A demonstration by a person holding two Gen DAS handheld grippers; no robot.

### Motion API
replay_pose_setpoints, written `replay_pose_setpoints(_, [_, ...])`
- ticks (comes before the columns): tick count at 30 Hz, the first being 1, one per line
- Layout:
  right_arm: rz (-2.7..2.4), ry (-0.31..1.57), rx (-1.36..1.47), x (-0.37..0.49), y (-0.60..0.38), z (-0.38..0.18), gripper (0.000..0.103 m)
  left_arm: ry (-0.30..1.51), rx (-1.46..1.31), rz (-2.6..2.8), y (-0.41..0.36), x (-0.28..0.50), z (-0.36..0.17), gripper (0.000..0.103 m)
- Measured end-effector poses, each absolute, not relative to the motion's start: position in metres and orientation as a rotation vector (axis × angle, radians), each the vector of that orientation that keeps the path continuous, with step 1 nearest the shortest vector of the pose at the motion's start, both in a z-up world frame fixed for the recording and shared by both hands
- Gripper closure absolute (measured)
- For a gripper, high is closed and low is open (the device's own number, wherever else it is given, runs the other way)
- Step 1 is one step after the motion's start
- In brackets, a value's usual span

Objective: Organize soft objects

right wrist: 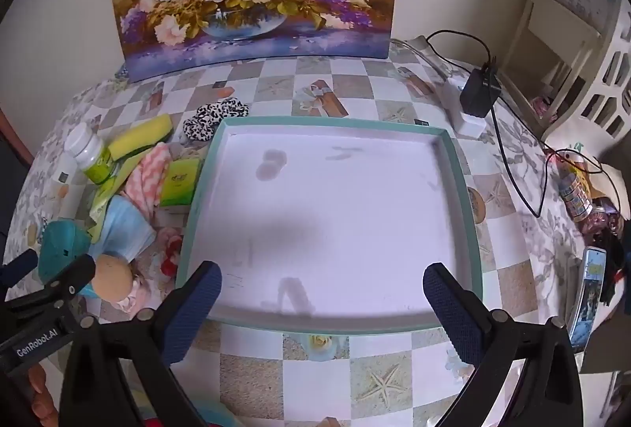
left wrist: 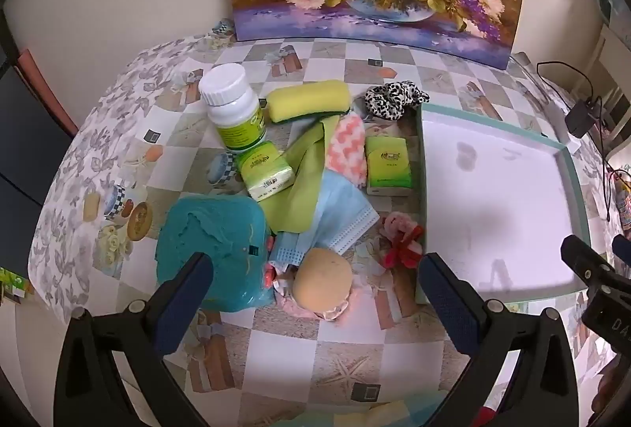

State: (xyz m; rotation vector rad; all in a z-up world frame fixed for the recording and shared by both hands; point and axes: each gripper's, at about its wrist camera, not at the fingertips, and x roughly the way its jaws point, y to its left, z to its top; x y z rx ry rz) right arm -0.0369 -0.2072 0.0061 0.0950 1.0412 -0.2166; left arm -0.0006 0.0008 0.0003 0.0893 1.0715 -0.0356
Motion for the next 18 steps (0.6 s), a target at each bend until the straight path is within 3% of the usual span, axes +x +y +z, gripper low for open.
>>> replay_pose_setpoints(18, [-0.217, 1.033, 0.113, -0.0423, -0.2134, 0.0092, 0.0, 1.105, 0.027, -0.09, -0.0027, 0.0011, -0.0049, 0.0])
